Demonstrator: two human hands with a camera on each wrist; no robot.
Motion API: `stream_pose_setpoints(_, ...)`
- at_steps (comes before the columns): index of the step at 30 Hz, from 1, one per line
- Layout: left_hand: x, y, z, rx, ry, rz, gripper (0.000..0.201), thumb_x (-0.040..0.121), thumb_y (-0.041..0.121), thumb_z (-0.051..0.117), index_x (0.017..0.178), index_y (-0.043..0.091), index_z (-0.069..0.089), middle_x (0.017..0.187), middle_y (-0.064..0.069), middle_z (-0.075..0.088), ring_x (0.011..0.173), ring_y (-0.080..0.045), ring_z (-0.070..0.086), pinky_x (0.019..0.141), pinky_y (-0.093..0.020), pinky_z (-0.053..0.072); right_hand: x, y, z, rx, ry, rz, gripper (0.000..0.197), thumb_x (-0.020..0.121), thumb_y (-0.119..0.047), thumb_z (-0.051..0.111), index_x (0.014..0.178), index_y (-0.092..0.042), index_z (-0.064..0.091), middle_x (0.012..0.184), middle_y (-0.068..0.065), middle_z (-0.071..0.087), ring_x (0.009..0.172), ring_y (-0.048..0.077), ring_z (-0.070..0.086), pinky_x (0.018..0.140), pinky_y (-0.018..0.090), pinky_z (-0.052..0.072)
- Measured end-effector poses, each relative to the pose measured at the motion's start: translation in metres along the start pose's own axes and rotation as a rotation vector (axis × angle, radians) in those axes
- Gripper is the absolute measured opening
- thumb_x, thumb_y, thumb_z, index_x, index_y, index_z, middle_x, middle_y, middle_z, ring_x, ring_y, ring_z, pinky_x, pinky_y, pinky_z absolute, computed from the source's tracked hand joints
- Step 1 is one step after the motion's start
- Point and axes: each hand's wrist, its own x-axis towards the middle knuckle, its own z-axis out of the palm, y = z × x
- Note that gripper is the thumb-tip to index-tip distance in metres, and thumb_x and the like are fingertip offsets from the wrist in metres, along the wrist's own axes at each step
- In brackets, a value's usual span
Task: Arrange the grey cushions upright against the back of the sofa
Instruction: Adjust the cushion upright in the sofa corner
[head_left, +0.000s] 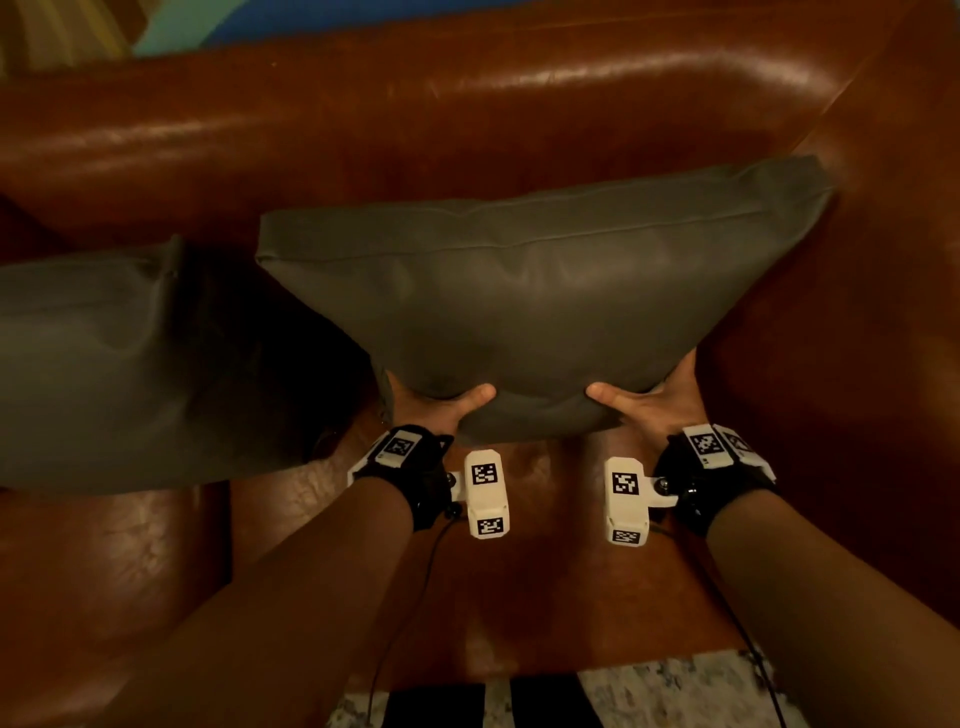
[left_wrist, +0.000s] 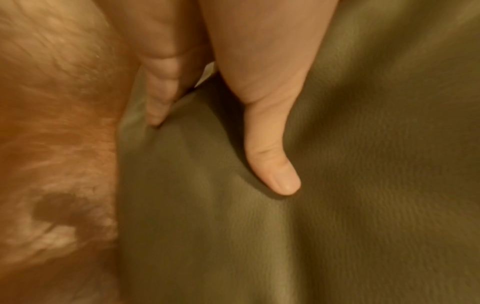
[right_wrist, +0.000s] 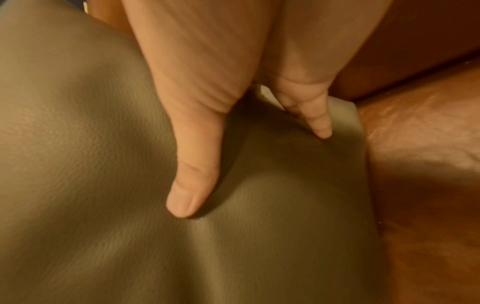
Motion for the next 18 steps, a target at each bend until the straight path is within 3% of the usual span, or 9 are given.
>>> stream_pose_setpoints(2, -0.006, -0.004, -0.005, 0.007, 0.016, 0.026, 0.117, 0.063, 0.008, 0.093, 0.156, 0.016, 0.022, 0.139, 0.005, 0.047, 0.127, -0.011, 0.047, 0.102, -0.019, 0.032, -0.007, 0.003, -0.002, 0.003, 0.006, 0.01, 0.123, 0.069, 0.006, 0.093, 0.166, -0.02, 0.021, 0.157, -0.001, 0.052, 0.141, 0.014, 0.054, 0.118, 0.028, 0.046)
stream_pose_setpoints(3, -0.008, -0.01, -0.007, 0.0, 0.018, 0.013, 0.121, 0.062, 0.008, 0.094, 0.157, 0.018, 0.018, 0.141, 0.005, 0.046, 0.128, -0.011, 0.046, 0.103, -0.02, 0.032, -0.011, 0.007, -0.002, 0.011, 0.007, 0.03, 0.126, 0.07, 0.005, 0.093, 0.167, -0.022, 0.019, 0.159, -0.002, 0.05, 0.143, 0.015, 0.053, 0.121, 0.034, 0.045)
stream_pose_setpoints(5, -0.011, -0.018, -0.011, -0.052, 0.009, -0.042, 0.133, 0.059, 0.015, 0.096, 0.159, 0.025, 0.009, 0.154, 0.001, 0.04, 0.137, -0.018, 0.045, 0.109, -0.029, 0.034, -0.019, 0.014, 0.0, 0.047, 0.007, 0.131, 0.134, 0.07, -0.006, 0.096, 0.169, -0.035, 0.01, 0.166, -0.003, 0.043, 0.148, 0.021, 0.049, 0.12, 0.056, 0.045)
stream_pose_setpoints(7, -0.014, -0.023, -0.009, -0.082, -0.014, -0.109, 0.138, 0.055, 0.024, 0.097, 0.159, 0.035, 0.007, 0.158, -0.002, 0.037, 0.139, -0.026, 0.045, 0.114, -0.041, 0.036, -0.027, 0.021, 0.006, 0.126, 0.008, 0.262, 0.137, 0.07, -0.018, 0.098, 0.166, -0.052, 0.006, 0.169, -0.006, 0.04, 0.148, 0.028, 0.049, 0.111, 0.07, 0.046)
stream_pose_setpoints(9, -0.013, -0.02, -0.004, -0.19, -0.067, -0.184, 0.128, 0.056, 0.023, 0.097, 0.153, 0.044, 0.017, 0.152, -0.004, 0.045, 0.13, -0.035, 0.054, 0.103, -0.054, 0.048, -0.027, 0.025, 0.013, 0.244, -0.002, 0.314, 0.121, 0.079, -0.014, 0.091, 0.162, -0.057, 0.015, 0.165, -0.004, 0.045, 0.141, 0.036, 0.056, 0.102, 0.068, 0.053)
stream_pose_setpoints(11, -0.005, -0.016, 0.002, -0.274, -0.105, -0.24, 0.105, 0.068, 0.007, 0.089, 0.148, 0.04, 0.029, 0.145, -0.01, 0.05, 0.121, -0.041, 0.06, 0.086, -0.057, 0.058, -0.021, 0.019, 0.019, 0.325, -0.004, 0.318, 0.103, 0.089, 0.0, 0.079, 0.162, -0.048, 0.023, 0.156, 0.0, 0.052, 0.132, 0.039, 0.062, 0.095, 0.063, 0.058)
stream_pose_setpoints(15, 0.009, -0.014, 0.006, -0.265, -0.114, -0.27, 0.091, 0.071, 0.005, 0.087, 0.142, 0.032, 0.037, 0.141, -0.014, 0.055, 0.113, -0.044, 0.064, 0.084, -0.06, 0.058, -0.013, 0.012, 0.02, 0.325, 0.011, 0.314, 0.094, 0.092, 0.001, 0.075, 0.163, -0.036, 0.027, 0.142, 0.0, 0.057, 0.109, 0.03, 0.068, 0.097, 0.056, 0.056)
stream_pose_setpoints(17, 0.005, -0.014, 0.001, -0.265, -0.129, -0.289, 0.102, 0.06, 0.015, 0.095, 0.138, 0.041, 0.036, 0.136, -0.009, 0.058, 0.109, -0.044, 0.067, 0.084, -0.061, 0.058, -0.015, 0.015, 0.018, 0.321, 0.005, 0.321, 0.095, 0.091, -0.002, 0.077, 0.162, -0.04, 0.028, 0.131, -0.008, 0.06, 0.102, 0.025, 0.07, 0.097, 0.058, 0.057)
stream_pose_setpoints(18, 0.004, -0.016, -0.001, -0.252, -0.139, -0.286, 0.107, 0.05, 0.023, 0.099, 0.134, 0.05, 0.037, 0.136, -0.005, 0.058, 0.11, -0.043, 0.067, 0.085, -0.063, 0.056, -0.018, 0.016, 0.017, 0.31, -0.001, 0.328, 0.096, 0.089, -0.004, 0.08, 0.161, -0.043, 0.028, 0.127, -0.013, 0.06, 0.106, 0.027, 0.07, 0.093, 0.058, 0.06)
